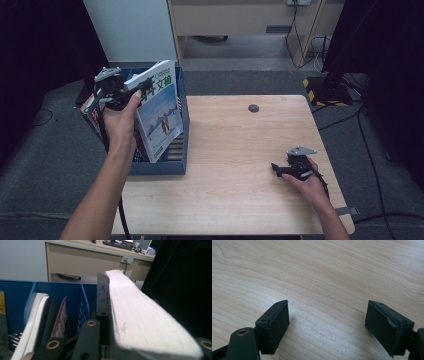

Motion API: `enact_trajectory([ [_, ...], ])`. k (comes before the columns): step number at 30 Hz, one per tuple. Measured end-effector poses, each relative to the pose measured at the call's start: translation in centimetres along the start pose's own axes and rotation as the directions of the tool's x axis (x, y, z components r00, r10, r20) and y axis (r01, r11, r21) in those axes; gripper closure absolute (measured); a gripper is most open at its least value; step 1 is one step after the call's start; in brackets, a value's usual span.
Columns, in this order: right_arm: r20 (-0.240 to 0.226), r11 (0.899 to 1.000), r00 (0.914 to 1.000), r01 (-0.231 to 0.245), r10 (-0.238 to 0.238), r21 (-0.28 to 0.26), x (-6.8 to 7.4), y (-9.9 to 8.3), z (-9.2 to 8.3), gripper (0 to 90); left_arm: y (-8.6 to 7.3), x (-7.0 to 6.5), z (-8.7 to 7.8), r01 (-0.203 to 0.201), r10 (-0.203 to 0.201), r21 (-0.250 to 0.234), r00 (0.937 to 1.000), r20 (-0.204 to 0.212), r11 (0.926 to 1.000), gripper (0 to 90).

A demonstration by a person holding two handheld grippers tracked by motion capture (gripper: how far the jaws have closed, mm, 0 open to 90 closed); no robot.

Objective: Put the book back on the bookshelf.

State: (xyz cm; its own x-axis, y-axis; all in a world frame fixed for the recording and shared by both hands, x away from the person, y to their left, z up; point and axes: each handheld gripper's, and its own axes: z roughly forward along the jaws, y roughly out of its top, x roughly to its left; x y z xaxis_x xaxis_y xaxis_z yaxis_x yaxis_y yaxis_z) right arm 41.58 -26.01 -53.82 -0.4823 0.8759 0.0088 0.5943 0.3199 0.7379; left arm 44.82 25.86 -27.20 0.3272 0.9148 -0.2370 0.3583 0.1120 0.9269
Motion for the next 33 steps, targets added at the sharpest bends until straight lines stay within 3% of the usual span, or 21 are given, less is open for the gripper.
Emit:
enact_trajectory([
  [10, -0.003, 1.0, 1.0, -0.002, 0.002, 0.003, 0.0, 0.0, 0.0, 19.5, -0.1, -1.2, 0.6, -0.02, 0.019, 0.007, 0.9995, 0.025, 0.9998, 73.3],
  [21, -0.001, 1.0, 1.0, 0.001, -0.001, 0.0, 0.0, 0.0, 0.0, 19.5, -0.4, -0.8, 1.4, -0.019, 0.019, -0.016, 0.9989, 0.042, 0.9997, 73.2],
  [33, -0.002, 1.0, 1.0, -0.005, 0.005, 0.003, 0.0, 0.0, 0.0, 19.5, -1.2, -0.4, 2.4, -0.012, 0.013, -0.054, 0.9995, 0.029, 0.9985, 73.1],
])
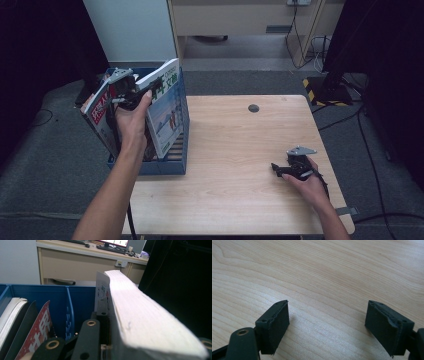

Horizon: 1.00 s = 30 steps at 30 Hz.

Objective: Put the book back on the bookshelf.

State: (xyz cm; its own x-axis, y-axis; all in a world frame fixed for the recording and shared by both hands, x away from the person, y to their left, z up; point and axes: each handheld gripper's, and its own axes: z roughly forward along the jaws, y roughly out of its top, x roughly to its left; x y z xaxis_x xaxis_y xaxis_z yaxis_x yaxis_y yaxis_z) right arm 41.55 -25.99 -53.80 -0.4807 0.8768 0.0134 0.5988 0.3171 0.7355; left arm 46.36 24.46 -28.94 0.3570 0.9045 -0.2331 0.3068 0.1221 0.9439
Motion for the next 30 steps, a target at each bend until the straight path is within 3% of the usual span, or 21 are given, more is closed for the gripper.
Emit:
enact_trajectory([
  [17, -0.002, 1.0, 1.0, 0.005, -0.005, 0.003, 0.0, 0.0, 0.0, 19.5, -1.3, 0.3, 1.3, 0.005, -0.006, -0.028, 0.9999, -0.014, 0.9996, 73.0],
  [30, -0.002, 1.0, 1.0, 0.005, -0.005, 0.002, 0.0, 0.0, 0.0, 19.5, -2.2, 0.1, 1.7, 0.012, -0.012, -0.023, 0.9999, 0.008, 0.9997, 73.1],
])
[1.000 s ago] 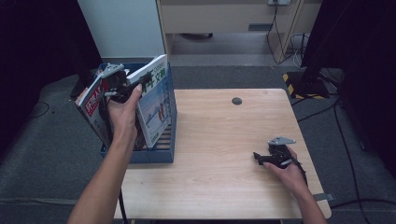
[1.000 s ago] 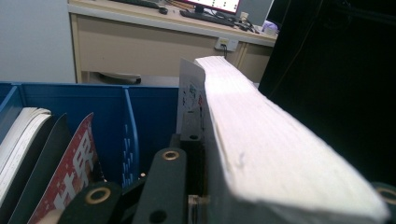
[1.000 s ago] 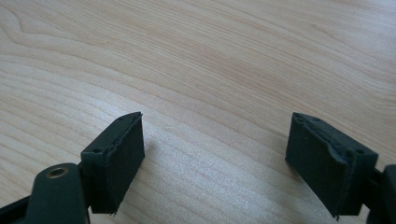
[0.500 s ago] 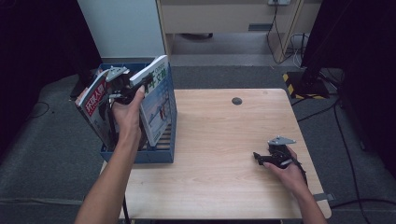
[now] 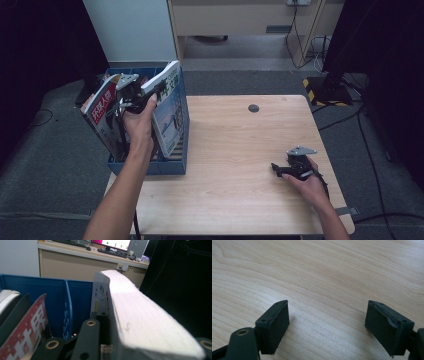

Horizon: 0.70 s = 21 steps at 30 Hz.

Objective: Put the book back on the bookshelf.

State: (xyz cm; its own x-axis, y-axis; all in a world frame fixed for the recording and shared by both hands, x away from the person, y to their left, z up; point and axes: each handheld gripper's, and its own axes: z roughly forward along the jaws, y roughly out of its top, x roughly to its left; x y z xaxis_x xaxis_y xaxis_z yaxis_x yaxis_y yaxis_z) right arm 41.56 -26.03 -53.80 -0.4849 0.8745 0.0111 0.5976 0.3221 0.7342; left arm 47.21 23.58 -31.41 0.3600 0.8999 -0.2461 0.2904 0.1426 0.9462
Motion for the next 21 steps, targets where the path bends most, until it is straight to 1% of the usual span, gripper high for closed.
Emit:
enact_trajectory([
  [9, 0.0, 1.0, 1.0, 0.0, 0.0, 0.001, 0.0, 0.0, 0.0, 19.5, -0.5, -0.3, 0.2, -0.008, 0.008, -0.001, 1.0, 0.0, 1.0, 73.1],
  [16, 0.001, 1.0, 1.0, 0.0, 0.0, -0.001, 0.0, 0.0, 0.0, 19.5, -0.9, 0.0, 0.0, -0.002, 0.002, -0.008, 1.0, -0.004, 1.0, 73.1],
  [21, 0.002, 1.0, 1.0, -0.001, 0.001, -0.001, 0.0, 0.0, 0.0, 19.5, -1.4, 0.2, 0.0, -0.003, 0.003, -0.016, 1.0, 0.004, 0.9999, 73.0],
])
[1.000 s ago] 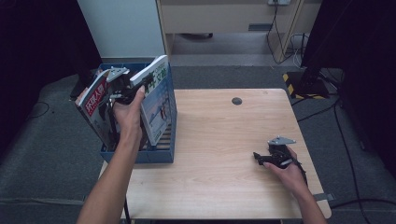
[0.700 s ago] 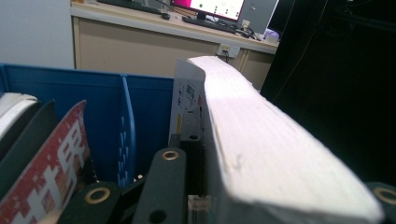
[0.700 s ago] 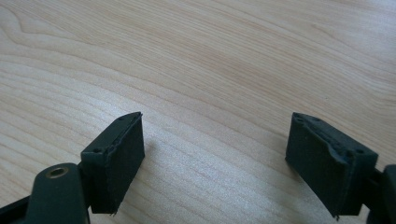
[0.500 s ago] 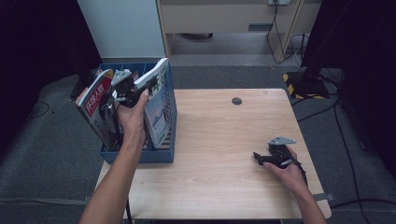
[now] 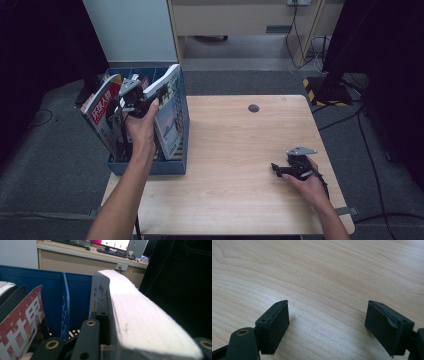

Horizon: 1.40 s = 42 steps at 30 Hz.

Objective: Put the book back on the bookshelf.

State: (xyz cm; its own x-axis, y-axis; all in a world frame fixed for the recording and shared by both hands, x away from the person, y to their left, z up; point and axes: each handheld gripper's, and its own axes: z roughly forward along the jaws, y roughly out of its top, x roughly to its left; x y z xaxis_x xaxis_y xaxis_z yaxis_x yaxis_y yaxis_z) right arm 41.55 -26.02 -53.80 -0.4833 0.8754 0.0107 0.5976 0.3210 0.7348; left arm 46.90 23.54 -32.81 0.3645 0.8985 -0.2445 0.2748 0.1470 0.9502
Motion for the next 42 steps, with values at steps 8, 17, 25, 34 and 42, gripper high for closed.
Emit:
enact_trajectory([
  [8, 0.0, 1.0, 1.0, 0.001, -0.001, 0.0, 0.0, 0.0, 0.0, 19.5, -0.5, 0.1, 0.0, -0.001, 0.001, 0.009, 1.0, -0.005, 1.0, 73.0],
  [17, 0.0, 1.0, 1.0, 0.003, -0.003, -0.001, 0.0, 0.0, 0.0, 19.5, -1.4, 0.6, 0.1, 0.006, -0.006, 0.024, 0.9999, -0.01, 0.9997, 73.0],
  [25, 0.0, 1.0, 1.0, 0.001, -0.001, 0.0, 0.0, 0.0, 0.0, 19.5, -1.8, 0.7, 0.1, 0.009, -0.009, 0.034, 0.9998, -0.015, 0.9994, 72.8],
  [34, 0.0, 1.0, 1.0, 0.001, -0.001, 0.0, 0.0, 0.0, 0.0, 19.5, -1.4, 0.0, -0.6, -0.055, 0.06, 0.114, 0.9974, -0.04, 0.992, 72.6],
  [42, 0.0, 1.0, 1.0, 0.001, -0.001, -0.001, 0.0, 0.0, 0.0, 19.5, -2.1, 0.5, -1.4, -0.063, 0.07, 0.139, 0.9962, -0.051, 0.9884, 72.4],
])
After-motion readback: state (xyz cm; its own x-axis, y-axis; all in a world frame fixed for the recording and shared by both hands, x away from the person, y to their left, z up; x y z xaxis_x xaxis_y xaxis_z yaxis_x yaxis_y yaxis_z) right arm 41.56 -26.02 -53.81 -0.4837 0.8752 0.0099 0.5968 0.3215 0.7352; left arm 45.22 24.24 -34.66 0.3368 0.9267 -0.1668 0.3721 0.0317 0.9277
